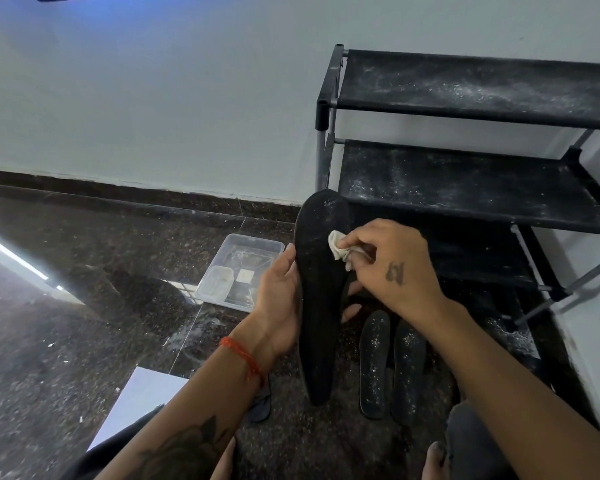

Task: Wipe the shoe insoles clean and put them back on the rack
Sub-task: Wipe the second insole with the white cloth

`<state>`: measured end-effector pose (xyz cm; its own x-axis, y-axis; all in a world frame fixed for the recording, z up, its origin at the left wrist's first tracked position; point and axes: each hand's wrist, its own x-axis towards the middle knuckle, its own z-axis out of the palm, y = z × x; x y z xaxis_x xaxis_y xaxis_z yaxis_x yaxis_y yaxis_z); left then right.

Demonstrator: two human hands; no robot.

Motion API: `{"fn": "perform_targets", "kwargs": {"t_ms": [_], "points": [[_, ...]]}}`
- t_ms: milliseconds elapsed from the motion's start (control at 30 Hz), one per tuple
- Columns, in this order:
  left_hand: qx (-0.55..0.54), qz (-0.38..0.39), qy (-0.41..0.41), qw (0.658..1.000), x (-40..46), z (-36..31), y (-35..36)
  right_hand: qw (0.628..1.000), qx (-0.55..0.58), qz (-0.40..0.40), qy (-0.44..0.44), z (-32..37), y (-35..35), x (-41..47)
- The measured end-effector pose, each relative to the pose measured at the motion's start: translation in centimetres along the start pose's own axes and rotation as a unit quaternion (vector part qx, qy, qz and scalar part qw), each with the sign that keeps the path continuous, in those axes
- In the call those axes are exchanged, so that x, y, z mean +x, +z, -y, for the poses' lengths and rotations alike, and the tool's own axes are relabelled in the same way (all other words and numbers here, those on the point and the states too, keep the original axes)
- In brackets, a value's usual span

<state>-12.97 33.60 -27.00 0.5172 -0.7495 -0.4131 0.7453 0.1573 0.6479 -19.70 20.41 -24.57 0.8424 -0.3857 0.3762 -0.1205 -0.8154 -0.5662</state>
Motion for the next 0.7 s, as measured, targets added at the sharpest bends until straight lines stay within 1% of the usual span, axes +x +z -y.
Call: {"fn": "perform_targets", "kwargs": {"t_ms": [33,67,100,167,200,233,300,367,400,467,500,533,567,600,633,700], "points": [[-0.008,0.0,-0.002,1.0,-0.1,-0.2,0.0,0.999,0.05,0.005,-0.008,0.3,0.0,-0.1],[-0.021,-0.003,-0.007,1.0,-0.2,-0.4,0.0,0.995,0.095,0.035,-0.022,0.9,0.2,-0.3],[-0.035,-0.009,-0.006,0.999,-0.2,-0.6,0.0,0.988,0.129,0.081,-0.035,1.7,0.4,-0.7],[-0.065,-0.026,0.004,0.998,-0.1,-0.8,-0.2,0.972,0.158,0.166,-0.05,3.1,1.1,-1.5],[-0.07,-0.03,0.004,0.997,0.0,-0.8,-0.3,0.97,0.153,0.179,-0.054,3.2,1.4,-1.6],[-0.061,-0.032,0.001,0.998,0.1,-0.7,-0.5,0.973,0.136,0.175,-0.061,3.0,1.6,-1.6],[-0.026,-0.029,-0.005,0.999,0.2,-0.4,-0.5,0.983,0.055,0.157,-0.074,2.4,1.5,-1.2],[-0.001,-0.015,-0.014,1.0,0.2,-0.3,-0.3,0.99,-0.025,0.124,-0.054,1.5,0.9,-0.7],[0.0,-0.006,-0.018,1.0,0.2,-0.2,-0.3,0.994,-0.045,0.096,-0.037,0.9,0.6,-0.5],[-0.008,0.007,-0.025,1.0,0.1,-0.3,-0.2,0.999,-0.044,0.017,-0.007,0.0,0.1,-0.2],[-0.01,0.007,-0.024,1.0,0.0,-0.3,-0.2,0.999,-0.028,-0.022,-0.004,-0.2,0.0,-0.1],[-0.009,0.009,-0.024,1.0,-0.1,-0.4,-0.2,0.999,0.001,-0.046,-0.007,-0.2,0.1,-0.1],[-0.01,0.009,-0.022,1.0,-0.3,-0.6,-0.1,0.998,0.04,-0.045,-0.016,0.2,0.3,-0.1],[-0.013,0.008,-0.017,1.0,-0.4,-0.6,0.0,0.996,0.074,-0.024,-0.031,0.8,0.7,-0.3],[-0.017,0.004,-0.009,1.0,-0.3,-0.5,-0.1,0.994,0.096,0.01,-0.051,1.4,1.2,-0.6],[-0.01,-0.015,0.011,1.0,0.1,-0.2,-0.3,0.988,0.103,0.084,-0.081,2.4,2.2,-1.3]]}}
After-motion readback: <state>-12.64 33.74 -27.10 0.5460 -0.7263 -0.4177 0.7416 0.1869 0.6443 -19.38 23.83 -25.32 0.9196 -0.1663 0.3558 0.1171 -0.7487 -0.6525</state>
